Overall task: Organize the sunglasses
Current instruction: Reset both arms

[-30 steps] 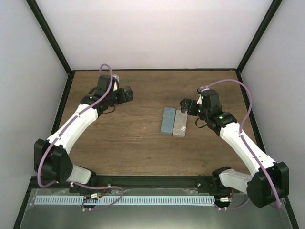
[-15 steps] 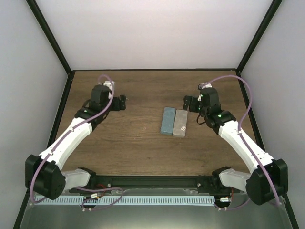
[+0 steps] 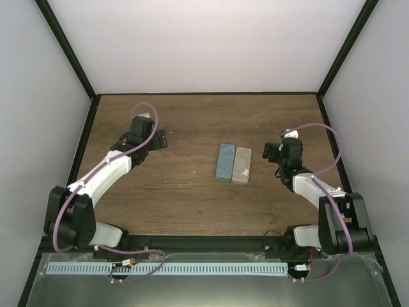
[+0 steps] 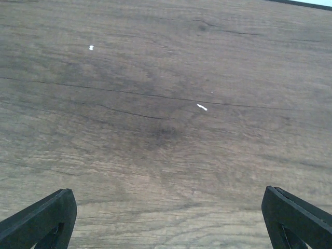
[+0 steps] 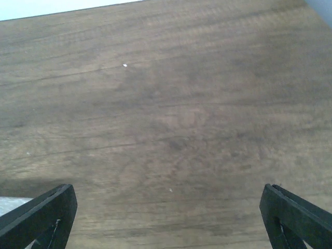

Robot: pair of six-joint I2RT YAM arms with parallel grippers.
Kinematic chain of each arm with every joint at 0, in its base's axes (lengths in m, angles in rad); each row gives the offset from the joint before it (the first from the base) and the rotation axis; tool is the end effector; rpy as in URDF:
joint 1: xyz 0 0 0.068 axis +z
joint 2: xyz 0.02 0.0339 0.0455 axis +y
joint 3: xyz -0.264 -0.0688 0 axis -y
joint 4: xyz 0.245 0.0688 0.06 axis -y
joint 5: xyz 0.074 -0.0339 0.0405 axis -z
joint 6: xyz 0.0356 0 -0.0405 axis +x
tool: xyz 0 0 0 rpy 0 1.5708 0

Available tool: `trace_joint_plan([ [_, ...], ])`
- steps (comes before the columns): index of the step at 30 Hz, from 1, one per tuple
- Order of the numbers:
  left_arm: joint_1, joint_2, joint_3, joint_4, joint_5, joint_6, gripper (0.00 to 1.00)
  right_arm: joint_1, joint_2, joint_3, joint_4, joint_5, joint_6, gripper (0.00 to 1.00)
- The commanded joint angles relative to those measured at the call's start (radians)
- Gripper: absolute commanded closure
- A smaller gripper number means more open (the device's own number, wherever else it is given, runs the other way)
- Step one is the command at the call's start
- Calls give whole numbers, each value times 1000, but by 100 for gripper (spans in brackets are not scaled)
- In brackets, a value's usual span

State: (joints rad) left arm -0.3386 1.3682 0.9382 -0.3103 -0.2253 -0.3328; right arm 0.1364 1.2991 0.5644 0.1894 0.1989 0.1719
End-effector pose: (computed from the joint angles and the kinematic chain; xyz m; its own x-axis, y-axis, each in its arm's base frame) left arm 0.2807 -0.0904 0.2512 -0.6563 -0.1065 -0.7470 -0.0489 0.9939 -0.0988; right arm 0.2628 0.0290 0.1916 -0.5005 0.1006 -0.8599 0.1215 0.9916 0.0453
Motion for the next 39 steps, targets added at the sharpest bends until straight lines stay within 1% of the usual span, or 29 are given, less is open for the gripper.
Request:
trace_joint_plan([
  [1, 3, 51, 96, -113, -90, -71, 0, -88, 34, -115, 381, -116, 0, 0],
  [3, 3, 37, 94, -101, -92, -51, 0, -108, 72, -142, 459, -111, -9, 0],
  [5, 3, 7, 85, -75, -62, -27, 0, -118, 106, -158, 524, -108, -36, 0],
  [7, 4, -27, 77, -47, -28, -12, 0, -125, 146, -142, 548, -111, -45, 0],
  [8, 3, -41, 80, -38, -14, -2, 0, -125, 164, -141, 594, -115, -47, 0],
  [12, 3, -58, 101, -54, -19, 40, 0, -128, 258, -95, 656, -87, -54, 0],
  [14, 3, -49, 115, -85, -53, 53, 0, -127, 250, -107, 670, -78, -54, 0],
  [16, 3, -51, 115, -96, -66, 61, 0, -120, 220, -169, 749, -49, -51, 0],
  [18, 3, -56, 111, -88, -52, 59, 0, -111, 200, -222, 829, -20, -48, 0],
  [22, 3, -51, 121, -86, -20, 31, 0, -67, 204, -250, 900, 11, -95, 0],
  [27, 3, -63, 101, -84, -24, 24, 0, -63, 195, -278, 942, 11, -100, 0],
  [29, 3, -67, 88, -84, -29, 14, 0, -63, 191, -302, 988, -16, -111, 0],
  [31, 3, -78, 73, -80, -29, -3, 0, -59, 204, -349, 1088, -43, -134, 0],
  [32, 3, -84, 64, -77, -23, -11, 0, -54, 230, -383, 1182, -49, -149, 0],
  [33, 3, -91, 56, -73, -16, -18, 0, -46, 237, -413, 1236, -40, -159, 0],
  [34, 3, -98, 48, -70, -13, -24, 0, -40, 217, -401, 1184, -40, -158, 0],
  [36, 3, -108, 37, -68, -14, -32, 0, -37, 236, -382, 1178, -30, -160, 0],
  [37, 3, -112, 37, -71, -17, -38, 0, -37, 229, -367, 1133, -34, -154, 0],
  [39, 3, -102, 56, -107, -19, -53, 0, -44, 236, -362, 1130, -28, -145, 0],
])
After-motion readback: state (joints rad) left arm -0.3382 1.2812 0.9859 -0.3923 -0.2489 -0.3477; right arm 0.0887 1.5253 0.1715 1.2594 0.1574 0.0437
